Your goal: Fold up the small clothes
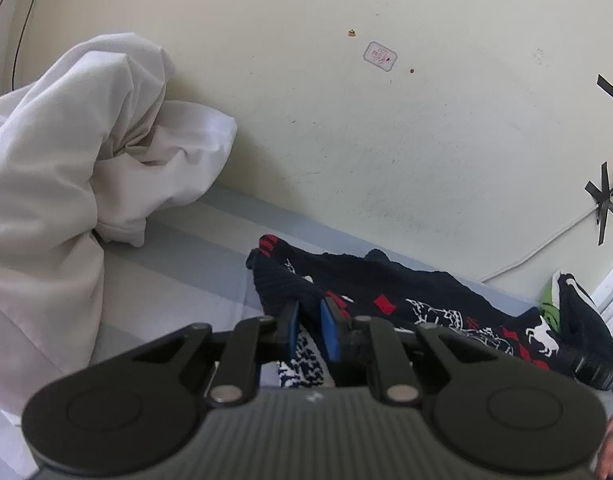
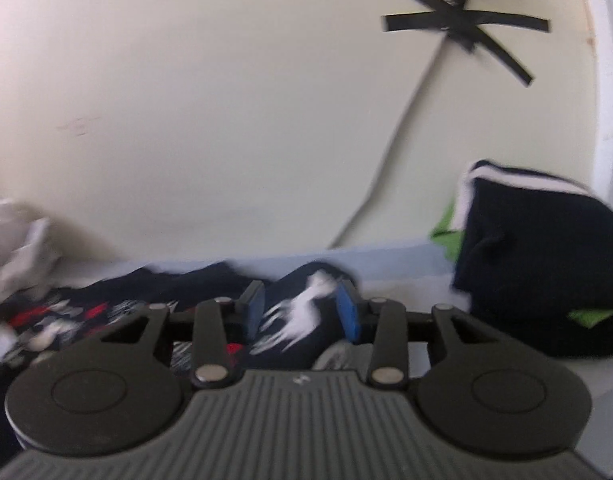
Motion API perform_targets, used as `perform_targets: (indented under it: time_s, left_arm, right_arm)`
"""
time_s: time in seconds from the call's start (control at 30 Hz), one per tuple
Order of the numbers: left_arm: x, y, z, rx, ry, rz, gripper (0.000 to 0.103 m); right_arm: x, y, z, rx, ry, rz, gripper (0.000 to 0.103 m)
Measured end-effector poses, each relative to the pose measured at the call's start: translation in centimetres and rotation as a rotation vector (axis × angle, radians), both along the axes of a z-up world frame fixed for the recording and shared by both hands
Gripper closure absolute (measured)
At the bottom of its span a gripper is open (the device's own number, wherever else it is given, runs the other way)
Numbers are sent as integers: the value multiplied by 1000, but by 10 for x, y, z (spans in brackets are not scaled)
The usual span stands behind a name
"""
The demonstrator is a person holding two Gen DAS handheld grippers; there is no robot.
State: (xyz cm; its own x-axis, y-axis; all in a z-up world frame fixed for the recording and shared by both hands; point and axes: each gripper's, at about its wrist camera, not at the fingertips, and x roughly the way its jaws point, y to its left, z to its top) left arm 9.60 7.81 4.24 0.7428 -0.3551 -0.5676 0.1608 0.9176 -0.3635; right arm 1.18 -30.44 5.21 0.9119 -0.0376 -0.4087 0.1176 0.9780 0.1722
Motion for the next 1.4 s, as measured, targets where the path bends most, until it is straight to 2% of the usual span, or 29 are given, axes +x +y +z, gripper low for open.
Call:
perform_targets:
  time_s: [0.07,0.1,0.13,0.17,0.23,0.33,0.47,0.53,0.63,0.7,0.73,0.8,0.83,0.87,0.93,0.97,1.0,1.03,1.1,1.17,1.27,1.4]
  left_arm:
    - [0,-1,1,5,24,3,90]
    - [0,0,1,-2,34,5,91]
    - [-1,2,2,-13,40,8,91]
    - [-2,5,3,-22,38,15,91]
    - [-6,10,8,-31,25,40,92]
    - [-12,21,19,-50,-21,69,92]
    - [-21,24,30,-65,-84,62,92]
    - [-27,20,35,-68,-133,29,92]
    - [-38,-3,38,-40,-215,-85,92]
    - [-49,-34,36,45,-254,-233,91]
    - [-56,-56,32,110,-261,-340,87]
    - [-65,-84,22,153,-220,-492,83]
    - [-66,-93,18,145,-180,-571,76]
    - [-66,-95,17,133,-165,-620,74]
    - [-63,-79,25,78,-195,-592,65]
    - [-58,-64,30,21,-204,-556,53]
    - [-51,-46,33,-60,-203,-513,49]
    - [-41,-26,35,-146,-184,-459,49]
    - [-23,-4,32,-213,-132,-358,53]
    - [-7,0,24,-200,-68,-273,53]
    - [7,-17,9,-150,-4,-279,54]
    - [4,-59,-5,28,13,-315,54]
  right_arm:
    - [0,8,-15,-43,134,35,70]
    - [2,10,-28,-88,213,34,69]
    - [-5,8,-33,-123,179,37,70]
    - [-7,6,-32,-130,188,34,69]
    - [-5,2,-21,-89,207,13,68]
    - [-8,13,-3,-105,155,25,68]
    - [-8,38,14,-88,91,126,68]
    - [7,52,13,-80,88,188,68]
    - [30,73,-5,-44,150,254,68]
    - [44,76,-24,-27,225,264,68]
    - [42,71,-25,-16,194,264,69]
    - [40,55,-26,63,193,255,69]
    - [39,45,-25,105,187,238,69]
    - [37,37,-24,123,182,217,69]
    - [28,27,-17,130,166,180,67]
    - [23,22,-14,130,151,167,67]
    - [18,21,-11,131,137,158,67]
    - [13,16,-8,137,120,149,66]
    - [7,12,-6,156,91,141,65]
    - [4,14,-5,183,66,150,65]
    - [1,26,-3,201,69,205,65]
    - [5,51,-13,157,112,272,65]
